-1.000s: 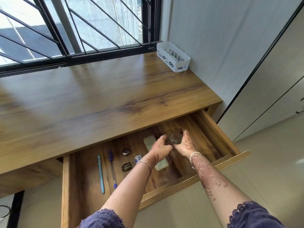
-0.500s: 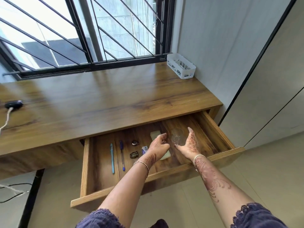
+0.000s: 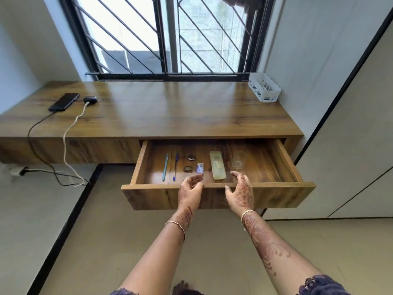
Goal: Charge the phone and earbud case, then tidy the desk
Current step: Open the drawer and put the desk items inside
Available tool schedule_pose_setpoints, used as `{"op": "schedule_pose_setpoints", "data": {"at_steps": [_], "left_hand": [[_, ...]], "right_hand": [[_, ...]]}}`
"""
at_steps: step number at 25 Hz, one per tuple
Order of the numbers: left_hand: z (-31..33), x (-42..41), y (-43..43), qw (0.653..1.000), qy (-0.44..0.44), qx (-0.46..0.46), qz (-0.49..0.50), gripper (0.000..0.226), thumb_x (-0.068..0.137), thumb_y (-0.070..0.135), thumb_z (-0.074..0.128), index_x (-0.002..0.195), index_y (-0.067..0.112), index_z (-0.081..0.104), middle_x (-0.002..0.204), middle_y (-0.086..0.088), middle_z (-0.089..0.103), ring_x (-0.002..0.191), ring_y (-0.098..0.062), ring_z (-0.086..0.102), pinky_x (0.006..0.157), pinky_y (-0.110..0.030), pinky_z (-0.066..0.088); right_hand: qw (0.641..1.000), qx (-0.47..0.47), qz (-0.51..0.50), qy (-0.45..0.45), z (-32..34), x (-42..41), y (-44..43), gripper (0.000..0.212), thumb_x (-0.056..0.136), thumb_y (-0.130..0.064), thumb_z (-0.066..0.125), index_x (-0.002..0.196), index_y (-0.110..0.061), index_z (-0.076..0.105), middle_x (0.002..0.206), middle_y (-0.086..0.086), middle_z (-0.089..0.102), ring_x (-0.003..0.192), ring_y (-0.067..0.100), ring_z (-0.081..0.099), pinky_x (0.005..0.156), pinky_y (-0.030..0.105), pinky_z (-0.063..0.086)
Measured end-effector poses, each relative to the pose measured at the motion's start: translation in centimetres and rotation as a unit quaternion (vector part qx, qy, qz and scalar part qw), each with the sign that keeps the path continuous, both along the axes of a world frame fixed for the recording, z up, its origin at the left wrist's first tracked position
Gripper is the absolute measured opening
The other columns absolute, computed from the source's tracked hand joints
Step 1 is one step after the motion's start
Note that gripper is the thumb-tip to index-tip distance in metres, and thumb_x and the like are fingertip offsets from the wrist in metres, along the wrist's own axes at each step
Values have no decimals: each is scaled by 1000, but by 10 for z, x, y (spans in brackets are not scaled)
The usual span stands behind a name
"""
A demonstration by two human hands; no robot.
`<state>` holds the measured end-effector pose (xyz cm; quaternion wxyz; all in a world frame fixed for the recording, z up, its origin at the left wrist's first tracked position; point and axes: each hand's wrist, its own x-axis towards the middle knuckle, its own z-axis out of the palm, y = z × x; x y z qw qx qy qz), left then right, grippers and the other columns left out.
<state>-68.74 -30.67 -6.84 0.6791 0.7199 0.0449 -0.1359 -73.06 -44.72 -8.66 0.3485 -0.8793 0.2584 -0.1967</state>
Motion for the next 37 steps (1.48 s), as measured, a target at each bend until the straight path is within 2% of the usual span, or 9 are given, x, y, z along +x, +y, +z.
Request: {"op": "schedule_pose_setpoints", "data": {"at_steps": [3,5,7,10,15,20,23,26,37], "left_hand": [[-3,-16,5,988,126,-79,50,20,91,4,47,91,14,65,91,-4,68,72,-13,62,63,-23,51],[-4,-21,4,962,220,-131,97,17,94,5,43,91,11,59,85,-7,62,67,-18,60,57,-24,49],[-4,-21,0,936,276,-169,137,15,97,10,40,103,7,53,93,-12,57,76,-26,62,66,-32,52],[-2,-11,-7,897,320,-242,184,35,102,18,34,132,2,42,129,-19,50,115,-38,55,84,-46,52],[-4,6,-15,860,346,-276,253,38,100,13,31,133,3,46,136,-21,49,122,-41,48,83,-52,54],[-5,20,-21,854,340,-266,293,41,96,5,26,130,4,49,133,-21,51,122,-41,48,93,-58,48],[1,37,-27,847,352,-257,302,41,95,5,30,134,5,43,138,-21,46,126,-43,43,96,-60,45],[6,59,-33,843,364,-258,299,44,93,0,37,137,4,39,141,-21,41,128,-44,39,97,-60,45],[7,136,-60,839,356,-266,314,41,96,8,26,134,6,42,142,-19,41,125,-43,42,92,-61,47]], "right_hand": [[986,116,-120,-30,-3,-11,19,24,83,-19,68,104,-18,57,112,4,56,102,22,58,89,29,47],[940,262,-213,-51,-10,-10,28,24,85,-26,66,102,-15,54,112,10,58,102,28,60,87,31,46],[869,419,-261,-41,-18,-5,30,40,90,-36,57,119,-12,46,126,13,53,114,33,55,97,39,45],[763,573,-295,-48,-24,6,25,52,98,-32,35,145,-15,22,149,12,34,129,35,43,105,54,39],[689,652,-306,-85,-15,22,22,52,100,-35,27,148,-21,16,152,9,30,132,33,40,104,57,39],[668,669,-320,-63,-16,44,19,51,95,-37,27,145,-26,25,149,6,37,132,31,42,106,58,34],[669,670,-317,-66,-23,61,9,48,91,-30,29,137,-25,39,136,9,51,111,32,56,76,53,54],[668,668,-319,-73,-25,82,-4,48,88,-25,28,133,-21,44,130,11,54,105,34,58,54,45,55],[695,631,-336,-78,-20,160,-21,50,89,-39,31,137,-25,38,136,8,50,112,33,54,81,54,53]]}}
